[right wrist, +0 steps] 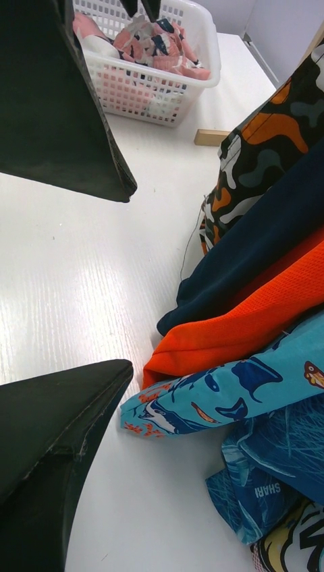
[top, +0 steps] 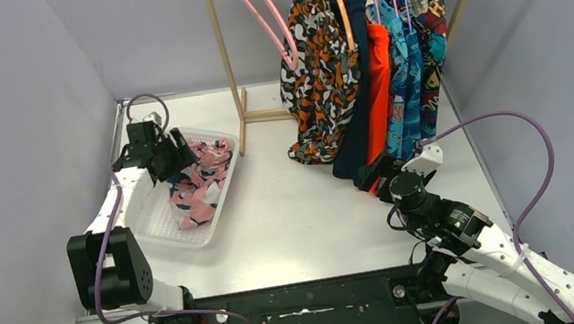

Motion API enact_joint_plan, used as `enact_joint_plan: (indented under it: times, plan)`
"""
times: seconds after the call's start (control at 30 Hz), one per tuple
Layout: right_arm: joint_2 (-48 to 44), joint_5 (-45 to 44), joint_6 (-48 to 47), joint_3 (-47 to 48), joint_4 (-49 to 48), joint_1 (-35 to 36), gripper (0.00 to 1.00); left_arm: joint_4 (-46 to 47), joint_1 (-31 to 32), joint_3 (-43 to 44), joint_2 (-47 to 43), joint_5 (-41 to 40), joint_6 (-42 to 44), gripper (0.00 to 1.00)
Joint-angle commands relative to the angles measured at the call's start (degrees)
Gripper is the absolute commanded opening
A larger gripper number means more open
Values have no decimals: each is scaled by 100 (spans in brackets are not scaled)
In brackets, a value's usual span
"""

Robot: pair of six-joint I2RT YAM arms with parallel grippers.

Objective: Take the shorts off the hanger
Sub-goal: Place the shorts in the basket, then adjust the shorts in the basket.

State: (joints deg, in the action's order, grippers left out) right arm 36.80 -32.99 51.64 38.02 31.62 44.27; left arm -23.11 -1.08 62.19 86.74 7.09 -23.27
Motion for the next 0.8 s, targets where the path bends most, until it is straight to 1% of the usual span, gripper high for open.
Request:
enact_joint_plan:
  times: [0.0, 0.1, 0.27, 0.43, 0.53, 0.57, 0.6, 0.7, 0.77]
  plan:
    - [38, -197, -22, 123, -106, -33, 91, -510, -56, -10, -575, -311, 68, 65]
    - [61, -125, 0, 73, -199, -41, 91, -919, -100, -237, -807, -554, -163, 67]
    - [213, -31, -48, 102, -271, -50, 91, -1055, -112, -826, -1088, -367, -311, 68]
    - [338, 46, -98, 118, -419, -59, 91, -724, -112, -1263, -869, 169, -564, 69]
    - [381, 101, -88, 140, -439, -59, 91, -249, -112, -1562, -731, 459, -800, 69]
    - [389, 100, -73, 139, -426, -60, 91, -69, -112, -1659, -676, 533, -894, 67]
    - [390, 102, -56, 139, -410, -59, 91, 103, -119, -1736, -619, 655, -941, 60]
    - [350, 109, -23, 152, -332, -60, 91, 399, -120, -1763, -470, 1063, -966, 21]
    - [299, 86, -4, 153, -278, -59, 91, 470, -120, -1674, -476, 1109, -961, 8]
